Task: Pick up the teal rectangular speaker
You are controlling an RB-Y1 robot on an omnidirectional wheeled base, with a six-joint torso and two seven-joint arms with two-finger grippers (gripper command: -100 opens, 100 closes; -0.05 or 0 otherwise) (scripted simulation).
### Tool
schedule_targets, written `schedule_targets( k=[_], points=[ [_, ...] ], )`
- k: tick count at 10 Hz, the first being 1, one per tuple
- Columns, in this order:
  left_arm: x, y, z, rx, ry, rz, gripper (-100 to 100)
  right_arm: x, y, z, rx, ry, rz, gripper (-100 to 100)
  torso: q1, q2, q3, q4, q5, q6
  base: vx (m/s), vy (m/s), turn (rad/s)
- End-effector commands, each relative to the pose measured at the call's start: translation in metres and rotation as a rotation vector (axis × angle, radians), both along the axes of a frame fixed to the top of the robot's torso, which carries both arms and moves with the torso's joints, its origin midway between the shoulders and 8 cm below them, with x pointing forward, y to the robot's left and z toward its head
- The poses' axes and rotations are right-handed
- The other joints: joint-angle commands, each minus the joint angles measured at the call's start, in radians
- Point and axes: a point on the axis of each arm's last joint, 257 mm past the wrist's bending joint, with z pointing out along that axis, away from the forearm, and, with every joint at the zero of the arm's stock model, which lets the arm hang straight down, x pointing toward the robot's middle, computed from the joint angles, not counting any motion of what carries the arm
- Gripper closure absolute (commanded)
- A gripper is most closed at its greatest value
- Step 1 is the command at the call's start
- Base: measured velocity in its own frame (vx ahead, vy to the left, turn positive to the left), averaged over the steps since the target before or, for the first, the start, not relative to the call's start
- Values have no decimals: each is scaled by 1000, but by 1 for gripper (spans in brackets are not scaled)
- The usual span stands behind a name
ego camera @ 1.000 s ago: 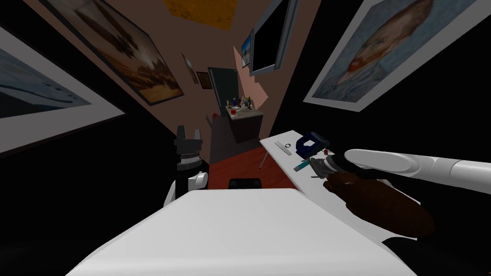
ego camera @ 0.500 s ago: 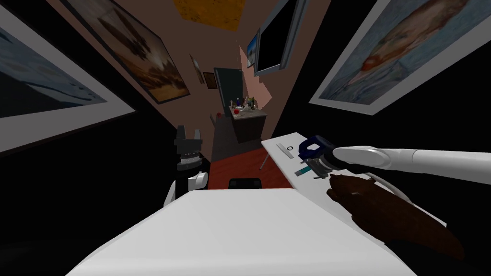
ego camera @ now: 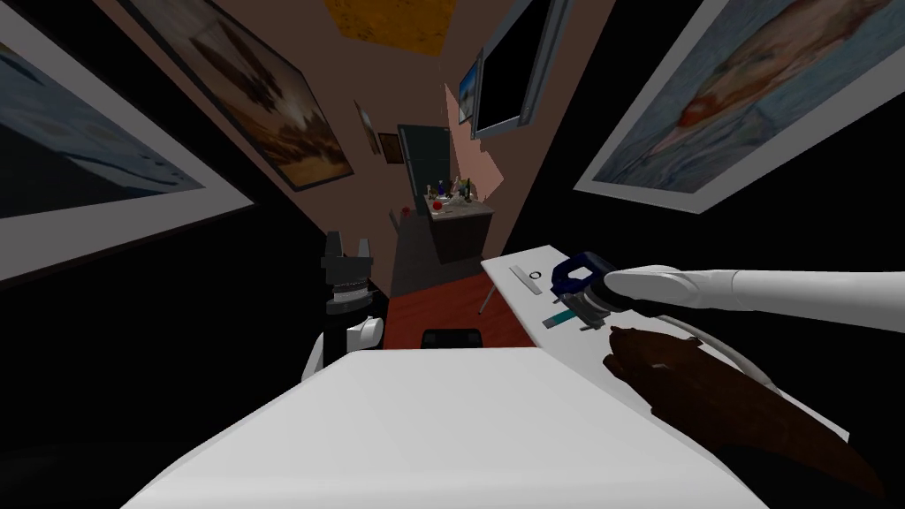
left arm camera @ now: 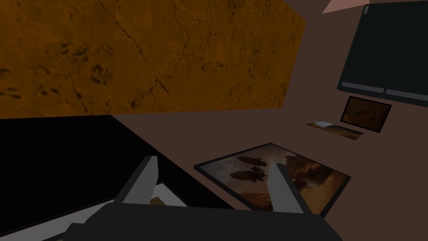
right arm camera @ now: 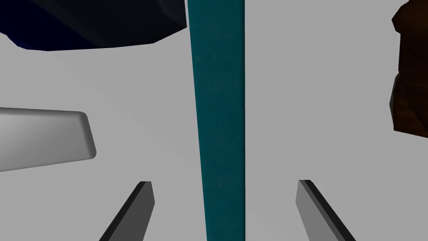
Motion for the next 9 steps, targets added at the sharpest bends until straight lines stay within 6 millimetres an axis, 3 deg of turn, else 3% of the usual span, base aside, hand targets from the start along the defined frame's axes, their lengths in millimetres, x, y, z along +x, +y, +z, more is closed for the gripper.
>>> schedule_targets(
  k=[1, 3, 5, 6, 8, 9],
  points=[
    [0, 0, 0, 0, 0, 0, 0, -11, 14, -6, 3, 31, 22, -100, 0, 0, 0, 0, 0, 0, 56, -35, -196],
    [0, 0, 0, 0, 0, 0, 0, -12, 15, -7, -9, 32, 29, -100, -3, -4, -2, -1, -1, 0, 62, -53, -47],
    [0, 0, 0, 0, 0, 0, 0, -25, 33, -14, -5, 61, 60, -100, -4, -5, -3, -1, -1, 1, 87, -59, -140],
    [0, 0, 0, 0, 0, 0, 0, -24, 30, -13, -19, 57, 58, -100, -3, -5, -3, -1, -1, 0, 31, -18, 7],
    [0, 0, 0, 0, 0, 0, 0, -36, 49, -19, -11, 82, 94, -100, -3, -4, -2, -1, -1, 1, 73, -48, -156],
    [0, 0, 0, 0, 0, 0, 0, -34, 45, -18, -27, 74, 89, -100, -3, -4, -2, -1, -1, 0, 33, -19, 36]
  ],
)
